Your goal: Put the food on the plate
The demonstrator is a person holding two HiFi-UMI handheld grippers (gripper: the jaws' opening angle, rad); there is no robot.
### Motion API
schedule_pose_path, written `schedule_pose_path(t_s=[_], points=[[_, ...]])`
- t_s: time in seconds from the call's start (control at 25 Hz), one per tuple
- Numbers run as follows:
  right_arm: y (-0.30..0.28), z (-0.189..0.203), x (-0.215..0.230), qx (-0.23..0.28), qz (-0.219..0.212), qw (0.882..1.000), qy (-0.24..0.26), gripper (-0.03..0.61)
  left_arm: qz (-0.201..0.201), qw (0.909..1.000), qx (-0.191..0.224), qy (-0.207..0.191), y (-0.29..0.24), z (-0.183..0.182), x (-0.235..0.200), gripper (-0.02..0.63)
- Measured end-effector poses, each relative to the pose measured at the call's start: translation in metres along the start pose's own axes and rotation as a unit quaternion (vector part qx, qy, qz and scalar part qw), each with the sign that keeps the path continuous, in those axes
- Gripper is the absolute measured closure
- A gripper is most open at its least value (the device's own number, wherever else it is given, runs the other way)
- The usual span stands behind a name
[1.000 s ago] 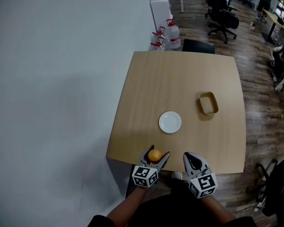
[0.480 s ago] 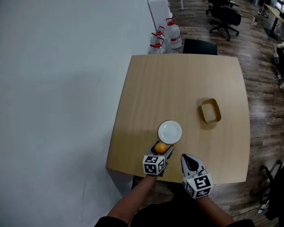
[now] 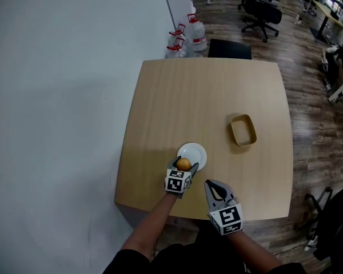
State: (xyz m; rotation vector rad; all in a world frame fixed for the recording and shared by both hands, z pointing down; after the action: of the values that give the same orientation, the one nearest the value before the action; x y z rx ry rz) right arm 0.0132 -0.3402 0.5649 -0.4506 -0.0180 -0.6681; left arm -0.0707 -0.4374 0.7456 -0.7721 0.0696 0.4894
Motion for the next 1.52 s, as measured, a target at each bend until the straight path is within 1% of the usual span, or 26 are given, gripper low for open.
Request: schedule_pose_path(t_s=[0.2, 0.24, 0.44, 0.64, 0.8, 0.88, 1.04, 1.2, 1.36, 1.52], points=[[0.004, 0.017, 0.010, -0.011, 0.007, 1.000, -0.005, 0.518, -0.006, 0.9971, -0.038, -0.065, -0.025, 0.007, -0.004, 0.265], [0.003, 0.019, 0.011, -0.014, 0.008, 1.000, -0.008, 0.518, -0.006, 0.9964, -0.046, -0.071, -0.031, 0.009, -0.006, 0.265], [0.003, 0.032, 0.009, -0.022, 0.007, 0.999, -0.022, 0.518, 0.000, 0.9959, -0.067, -0.061, -0.039, 0.011, -0.008, 0.265], [-0.004, 0.030, 0.013, -0.022, -0.006, 1.000, -0.002, 0.518, 0.012, 0.9940, -0.086, -0.066, -0.051, 0.017, -0.008, 0.265], [-0.008, 0.028, 0.019, -0.025, -0.009, 1.000, 0.009, 0.520, 0.026, 0.9950, -0.087, -0.042, -0.056, 0.015, -0.006, 0.265], [-0.009, 0.031, 0.022, -0.030, -0.007, 0.999, 0.008, 0.518, 0.028, 0.9952, -0.086, -0.038, -0.059, 0.015, -0.005, 0.265], [-0.006, 0.040, 0.024, -0.039, -0.007, 0.999, 0.005, 0.518, 0.015, 0.9930, -0.091, -0.074, -0.063, 0.019, -0.007, 0.265], [-0.005, 0.048, 0.028, -0.048, 0.002, 0.999, 0.004, 0.519, 0.003, 0.9876, -0.105, -0.116, -0.062, 0.024, -0.010, 0.265], [-0.002, 0.056, 0.035, -0.054, 0.012, 0.998, -0.003, 0.519, 0.008, 0.9848, -0.119, -0.126, -0.067, 0.035, -0.008, 0.265], [0.000, 0.061, 0.039, -0.057, 0.017, 0.998, -0.006, 0.518, 0.012, 0.9837, -0.120, -0.133, -0.068, 0.039, -0.006, 0.265]])
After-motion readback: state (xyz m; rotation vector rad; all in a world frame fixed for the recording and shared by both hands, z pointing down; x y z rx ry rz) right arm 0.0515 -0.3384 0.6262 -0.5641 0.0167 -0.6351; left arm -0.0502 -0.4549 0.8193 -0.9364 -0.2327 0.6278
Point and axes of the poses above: the fingertips, and each gripper's own axes: y backward along the fingers, x to its right, z out of its underside, the point moved 1 cm from there along y, backward along the fingers, and after that the axes turned 2 degrees about y, right-handed, at the moved point
